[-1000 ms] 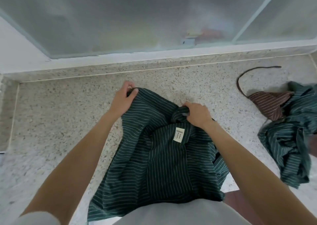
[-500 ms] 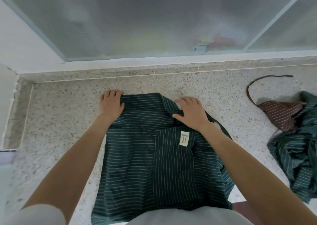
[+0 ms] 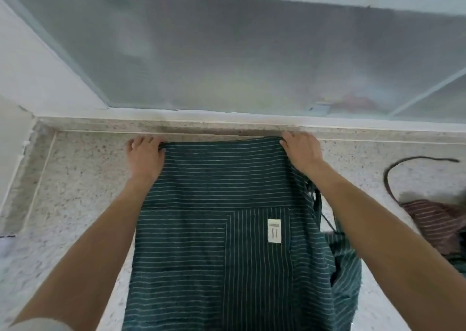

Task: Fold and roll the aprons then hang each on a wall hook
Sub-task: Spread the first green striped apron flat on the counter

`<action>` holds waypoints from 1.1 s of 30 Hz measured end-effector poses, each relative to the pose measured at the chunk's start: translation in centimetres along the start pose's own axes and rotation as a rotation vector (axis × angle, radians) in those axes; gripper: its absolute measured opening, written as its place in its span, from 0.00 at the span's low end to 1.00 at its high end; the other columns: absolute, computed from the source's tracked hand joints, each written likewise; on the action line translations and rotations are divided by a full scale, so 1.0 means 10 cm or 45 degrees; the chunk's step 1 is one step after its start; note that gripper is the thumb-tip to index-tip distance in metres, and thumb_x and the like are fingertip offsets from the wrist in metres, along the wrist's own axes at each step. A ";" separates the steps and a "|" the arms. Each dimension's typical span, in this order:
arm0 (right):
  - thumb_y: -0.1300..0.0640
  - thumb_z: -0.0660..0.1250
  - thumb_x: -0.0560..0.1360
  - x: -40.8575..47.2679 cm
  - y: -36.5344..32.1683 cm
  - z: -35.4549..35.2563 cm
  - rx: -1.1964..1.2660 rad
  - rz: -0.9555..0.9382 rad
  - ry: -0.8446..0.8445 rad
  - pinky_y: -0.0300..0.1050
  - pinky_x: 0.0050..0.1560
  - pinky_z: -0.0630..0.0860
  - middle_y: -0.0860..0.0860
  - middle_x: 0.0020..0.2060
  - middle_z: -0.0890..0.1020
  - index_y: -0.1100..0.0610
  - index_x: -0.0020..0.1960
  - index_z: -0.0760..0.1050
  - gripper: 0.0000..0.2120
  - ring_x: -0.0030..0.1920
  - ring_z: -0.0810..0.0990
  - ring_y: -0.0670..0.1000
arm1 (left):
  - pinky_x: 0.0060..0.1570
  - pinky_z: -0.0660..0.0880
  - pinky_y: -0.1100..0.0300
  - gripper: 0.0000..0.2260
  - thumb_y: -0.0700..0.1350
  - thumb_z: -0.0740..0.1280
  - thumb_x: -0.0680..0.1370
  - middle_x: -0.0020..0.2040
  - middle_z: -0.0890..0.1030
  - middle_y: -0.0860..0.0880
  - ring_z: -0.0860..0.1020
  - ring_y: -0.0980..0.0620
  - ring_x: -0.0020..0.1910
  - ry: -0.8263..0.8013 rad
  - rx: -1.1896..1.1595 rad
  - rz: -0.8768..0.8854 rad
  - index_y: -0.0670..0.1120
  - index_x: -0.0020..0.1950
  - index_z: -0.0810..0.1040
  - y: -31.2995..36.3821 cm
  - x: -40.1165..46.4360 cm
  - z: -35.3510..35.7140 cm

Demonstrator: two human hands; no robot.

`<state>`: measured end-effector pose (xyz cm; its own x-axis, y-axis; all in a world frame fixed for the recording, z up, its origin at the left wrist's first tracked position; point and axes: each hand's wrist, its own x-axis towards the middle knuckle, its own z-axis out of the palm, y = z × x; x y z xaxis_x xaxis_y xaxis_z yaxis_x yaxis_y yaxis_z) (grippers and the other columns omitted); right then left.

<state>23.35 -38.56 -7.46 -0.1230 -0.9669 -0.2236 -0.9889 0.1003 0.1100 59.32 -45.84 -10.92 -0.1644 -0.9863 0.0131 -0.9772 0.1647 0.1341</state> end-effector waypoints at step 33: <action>0.53 0.63 0.78 -0.34 0.01 0.45 0.763 0.134 0.279 0.52 0.62 0.72 0.55 0.73 0.59 0.54 0.70 0.65 0.22 0.69 0.65 0.57 | 0.67 0.38 0.33 0.35 0.64 0.61 0.74 0.78 0.47 0.46 0.40 0.45 0.75 -0.392 -0.082 0.232 0.54 0.76 0.53 0.50 -0.72 0.48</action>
<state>23.27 -34.18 -11.09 -0.2647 -0.9638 -0.0311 -0.8554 0.2496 -0.4538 55.00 -37.89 -15.08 -0.3774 -0.8902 -0.2553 -0.9193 0.3270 0.2190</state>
